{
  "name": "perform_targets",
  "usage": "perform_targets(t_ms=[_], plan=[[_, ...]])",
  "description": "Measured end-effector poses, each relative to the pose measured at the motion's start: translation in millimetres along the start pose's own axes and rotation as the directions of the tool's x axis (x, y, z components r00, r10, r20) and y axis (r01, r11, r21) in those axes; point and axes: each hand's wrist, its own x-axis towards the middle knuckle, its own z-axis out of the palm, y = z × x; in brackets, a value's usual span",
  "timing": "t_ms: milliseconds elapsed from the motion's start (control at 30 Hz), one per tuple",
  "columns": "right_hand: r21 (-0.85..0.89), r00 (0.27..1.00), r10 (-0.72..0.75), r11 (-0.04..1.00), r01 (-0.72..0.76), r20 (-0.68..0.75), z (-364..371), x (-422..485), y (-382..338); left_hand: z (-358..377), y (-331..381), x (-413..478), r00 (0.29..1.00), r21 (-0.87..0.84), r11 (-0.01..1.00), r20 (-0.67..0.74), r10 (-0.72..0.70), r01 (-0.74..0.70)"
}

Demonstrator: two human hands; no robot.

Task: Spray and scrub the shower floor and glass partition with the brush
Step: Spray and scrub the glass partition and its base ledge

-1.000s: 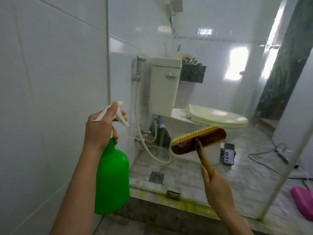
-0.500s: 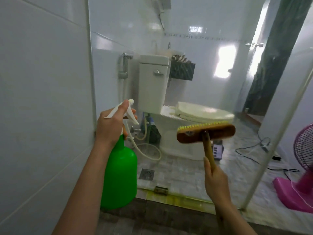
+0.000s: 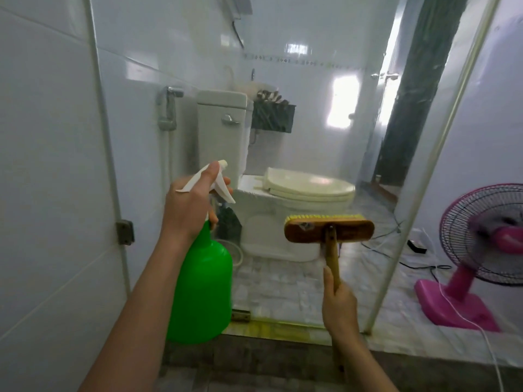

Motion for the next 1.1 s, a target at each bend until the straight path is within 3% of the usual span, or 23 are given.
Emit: perform_targets(t_ms=[200,300,433,567,700,800,933,1000,1100], plan=[[0.157,0.978,-0.175,0.969,0.191,-0.11,-36.0,88.6,-121.3,20.8,2.2,-9.9,0.997,0.08,0.997,0.08,0.005,-0.011],[0.154,0.974,-0.167,0.97,0.19,-0.152,-32.2,83.3,-82.2,24.2,8.9,-13.2,0.997,0.032,0.999,0.069,0.02,-0.022],[0.166,0.999,0.022,0.986,-0.014,-0.044,-24.8,25.6,4.4,27.3,11.2,-15.9,0.997,-0.011,1.0,0.07,0.03,-0.029],[0.132,0.998,-0.034,0.99,0.04,-0.051,-55.0,53.4,-49.4,36.7,4.0,-19.6,0.993,0.036,0.999,0.119,0.022,-0.027],[0.229,0.987,-0.101,0.965,0.128,-0.125,-89.2,108.6,-120.7,49.0,3.1,-23.5,0.989,0.031,0.999,0.148,0.025,-0.029],[0.211,0.982,-0.063,0.972,0.101,-0.179,-78.9,93.4,-74.9,54.4,8.4,-23.9,0.988,-0.023,0.999,0.146,0.04,-0.037],[0.214,0.983,0.15,0.969,-0.125,-0.107,-58.0,27.7,23.1,60.3,10.1,-24.7,0.99,-0.054,0.997,0.13,0.056,-0.05],[0.171,0.985,0.15,0.976,-0.134,-0.083,-68.6,29.8,26.3,64.0,8.9,-24.7,0.989,-0.05,0.998,0.137,0.055,-0.048],[0.152,0.99,0.06,0.988,-0.04,-0.126,-105.7,77.3,-29.9,69.7,7.6,-25.2,0.988,-0.045,0.998,0.148,0.048,-0.042]])
